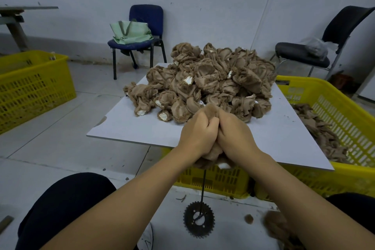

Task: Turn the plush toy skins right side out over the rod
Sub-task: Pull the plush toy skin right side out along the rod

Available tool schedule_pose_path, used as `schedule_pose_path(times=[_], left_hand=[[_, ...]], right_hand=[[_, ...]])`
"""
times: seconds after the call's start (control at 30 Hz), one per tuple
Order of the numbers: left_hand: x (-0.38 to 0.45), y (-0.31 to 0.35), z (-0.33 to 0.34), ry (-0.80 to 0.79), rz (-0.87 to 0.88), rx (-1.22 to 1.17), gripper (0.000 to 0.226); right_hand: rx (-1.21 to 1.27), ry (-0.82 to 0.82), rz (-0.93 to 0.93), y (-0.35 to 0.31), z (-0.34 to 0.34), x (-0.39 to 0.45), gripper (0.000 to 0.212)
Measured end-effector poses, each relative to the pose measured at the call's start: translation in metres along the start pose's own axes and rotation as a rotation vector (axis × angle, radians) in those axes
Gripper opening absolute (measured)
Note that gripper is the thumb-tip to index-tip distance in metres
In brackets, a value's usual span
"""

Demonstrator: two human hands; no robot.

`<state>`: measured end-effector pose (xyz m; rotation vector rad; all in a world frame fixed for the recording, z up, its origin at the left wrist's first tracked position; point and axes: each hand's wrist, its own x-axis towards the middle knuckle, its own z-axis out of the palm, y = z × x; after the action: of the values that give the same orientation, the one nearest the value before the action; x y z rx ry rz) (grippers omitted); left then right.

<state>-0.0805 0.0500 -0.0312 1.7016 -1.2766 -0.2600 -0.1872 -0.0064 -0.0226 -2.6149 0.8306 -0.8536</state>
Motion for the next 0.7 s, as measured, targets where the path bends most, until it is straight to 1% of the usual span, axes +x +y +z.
schedule_pose_path(times=[0.03, 0.07, 0.13, 0.17, 0.27, 0.33, 0.4, 0.47, 0.53, 0.6, 0.7], left_hand=[[0.003, -0.001, -0.001, -0.026, -0.019, -0.036, 0.041], [0.005, -0.004, -0.001, -0.088, -0.055, -0.064, 0.039], [0.002, -0.010, 0.002, -0.242, -0.131, -0.127, 0.029], [0.001, -0.013, 0.004, -0.288, -0.148, -0.139, 0.026], [0.004, -0.018, 0.005, -0.303, -0.113, -0.061, 0.027], [0.006, -0.016, 0.003, -0.240, -0.027, 0.027, 0.030], [0.003, -0.013, 0.001, -0.076, 0.096, 0.047, 0.032], [-0.001, -0.007, 0.001, 0.085, 0.194, -0.010, 0.036], [-0.001, -0.002, 0.003, 0.191, 0.244, -0.103, 0.036], [0.000, -0.002, 0.008, 0.220, 0.247, -0.190, 0.035], [0.000, -0.010, 0.017, 0.172, 0.186, -0.292, 0.040]], right_hand=[[-0.006, 0.000, -0.004, 0.000, -0.001, 0.002, 0.033], [-0.008, -0.030, 0.014, 0.000, 0.000, 0.003, 0.031], [0.024, -0.135, 0.084, 0.003, 0.008, -0.001, 0.021], [0.054, -0.172, 0.118, 0.005, 0.011, -0.004, 0.019], [0.121, -0.187, 0.156, 0.010, 0.014, -0.006, 0.015], [0.148, -0.149, 0.117, 0.012, 0.008, -0.005, 0.017], [0.177, -0.093, 0.054, 0.008, 0.002, -0.005, 0.023], [0.183, -0.062, 0.003, -0.001, -0.002, -0.005, 0.028], [0.177, 0.012, -0.026, -0.008, -0.002, -0.004, 0.029], [0.180, 0.086, -0.036, -0.010, 0.001, -0.003, 0.025], [0.211, 0.061, -0.022, -0.007, 0.009, -0.005, 0.021]])
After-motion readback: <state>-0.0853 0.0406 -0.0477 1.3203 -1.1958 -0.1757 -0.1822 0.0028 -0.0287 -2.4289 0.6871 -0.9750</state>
